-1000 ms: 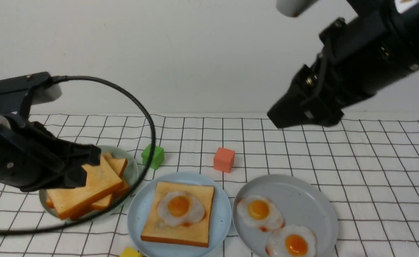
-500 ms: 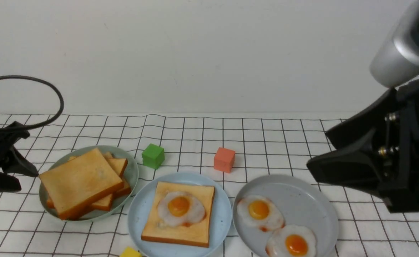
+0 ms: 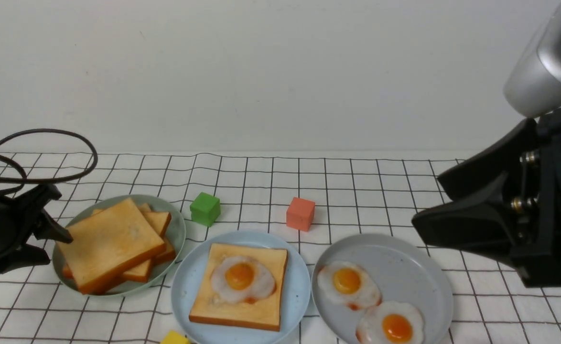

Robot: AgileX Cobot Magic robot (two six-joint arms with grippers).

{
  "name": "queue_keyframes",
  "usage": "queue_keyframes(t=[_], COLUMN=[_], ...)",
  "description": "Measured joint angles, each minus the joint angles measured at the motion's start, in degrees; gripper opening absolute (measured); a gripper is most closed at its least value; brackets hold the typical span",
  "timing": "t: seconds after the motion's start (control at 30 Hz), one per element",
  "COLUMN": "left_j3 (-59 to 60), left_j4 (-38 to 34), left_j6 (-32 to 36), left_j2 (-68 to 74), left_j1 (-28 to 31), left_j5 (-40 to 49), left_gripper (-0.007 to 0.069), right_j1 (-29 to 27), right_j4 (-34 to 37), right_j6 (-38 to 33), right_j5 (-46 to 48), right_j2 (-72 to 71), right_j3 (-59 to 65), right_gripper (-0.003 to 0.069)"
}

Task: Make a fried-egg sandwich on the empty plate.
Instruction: Use the left arm to grab a slice of bread, then use the left arm to place a slice of bread on the fried egg in the middle

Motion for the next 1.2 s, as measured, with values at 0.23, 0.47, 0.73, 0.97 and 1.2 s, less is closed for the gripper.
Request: queue_keyframes(t=[0.23,0.47,0.73,0.97,1.2], left_j3=[-0.37,-0.49,-0.49,-0.49,-0.55], left_j4=[-10.24,-10.39,-8.11,-11.83,-11.57], left_j6=[10.32,13.52,14.99,26.99,32.84], left_j2=[4.38,3.71,-7.47,-14.26,-6.42], left_j1=[0.0,0.0,0.0,-5.91,-21.72], left_j5=[-1.14,-1.14,0.27,9.01,6.42], left_gripper=[0.0214,0.0152,0.015,0.0146,0.0134], right_j1=[0.0,0.0,0.0,0.0,0.0], right_j4=[0.17,1.27,2.97,3.33,3.26], right_j6=[0.0,0.0,0.23,0.29,0.67], right_j5=[0.28,1.4,1.97,3.86,5.61], right_j2=[0.0,0.0,0.0,-0.05,-0.05], right_j3=[0.0,0.0,0.0,0.0,0.0], right_gripper=[0.0459,0.0459,0.0459,0.0459,0.0459])
